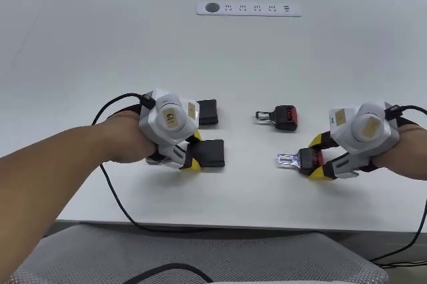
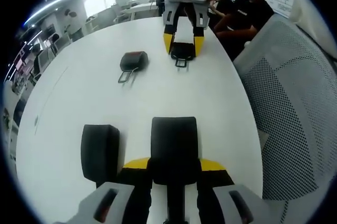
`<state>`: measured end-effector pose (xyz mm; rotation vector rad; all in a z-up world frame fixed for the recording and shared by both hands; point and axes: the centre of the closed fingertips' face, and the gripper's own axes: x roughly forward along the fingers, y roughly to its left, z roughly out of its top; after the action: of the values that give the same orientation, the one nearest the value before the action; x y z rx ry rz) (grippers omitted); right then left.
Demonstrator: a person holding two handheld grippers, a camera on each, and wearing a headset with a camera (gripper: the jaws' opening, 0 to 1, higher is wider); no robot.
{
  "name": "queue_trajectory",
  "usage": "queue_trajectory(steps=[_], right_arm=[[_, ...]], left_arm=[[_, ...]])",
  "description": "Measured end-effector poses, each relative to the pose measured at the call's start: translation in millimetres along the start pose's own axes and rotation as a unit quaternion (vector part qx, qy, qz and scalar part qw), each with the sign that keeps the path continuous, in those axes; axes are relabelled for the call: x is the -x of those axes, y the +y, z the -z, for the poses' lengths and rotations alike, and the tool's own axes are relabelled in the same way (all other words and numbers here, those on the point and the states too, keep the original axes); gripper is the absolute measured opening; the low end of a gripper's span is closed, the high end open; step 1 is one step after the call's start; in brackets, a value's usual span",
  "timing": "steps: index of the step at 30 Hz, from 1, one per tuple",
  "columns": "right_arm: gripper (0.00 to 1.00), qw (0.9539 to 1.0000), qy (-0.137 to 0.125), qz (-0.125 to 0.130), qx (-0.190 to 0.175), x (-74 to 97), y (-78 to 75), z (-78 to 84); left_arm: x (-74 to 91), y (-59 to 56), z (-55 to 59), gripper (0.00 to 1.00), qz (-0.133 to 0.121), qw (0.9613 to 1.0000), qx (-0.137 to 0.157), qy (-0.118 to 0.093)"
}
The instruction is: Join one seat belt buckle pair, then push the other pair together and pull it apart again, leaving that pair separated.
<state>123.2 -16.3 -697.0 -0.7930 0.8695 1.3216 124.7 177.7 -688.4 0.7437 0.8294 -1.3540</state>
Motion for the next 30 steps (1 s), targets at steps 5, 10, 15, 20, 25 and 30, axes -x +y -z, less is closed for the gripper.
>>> queue_trajectory(steps=[5,10,15,20,25,30], right_arm=[[0.34,0.9999,-0.01,0.002,-0.001,-6.1,1.2,-12.7],[0.34,0.9998,-0.019,0.003,-0.004,-12.0,2.4,-24.7],[0.34,0.9995,-0.031,0.003,-0.002,-20.9,4.7,-39.5],[0.34,0.9993,-0.037,0.004,0.002,-29.6,7.6,-56.8],[0.34,0.999,-0.043,0.01,0.0,-36.2,5.5,-69.3],[0.34,0.9987,-0.048,0.013,0.0,-42.0,2.9,-78.7]], left_arm=[[-0.5,0.2,0.6,0.33,0.001,1.0,-0.001,0.001],[-0.8,0.5,1.3,0.33,0.002,1.0,-0.001,0.003],[-1.5,1.5,3.0,0.33,0.003,1.0,-0.005,0.004],[-2.0,1.3,3.4,0.33,0.005,0.9999,-0.007,0.005],[-3.8,2.2,5.0,0.33,0.005,0.9999,-0.007,0.005],[-3.8,2.1,4.6,0.33,0.006,0.9999,-0.008,0.007]])
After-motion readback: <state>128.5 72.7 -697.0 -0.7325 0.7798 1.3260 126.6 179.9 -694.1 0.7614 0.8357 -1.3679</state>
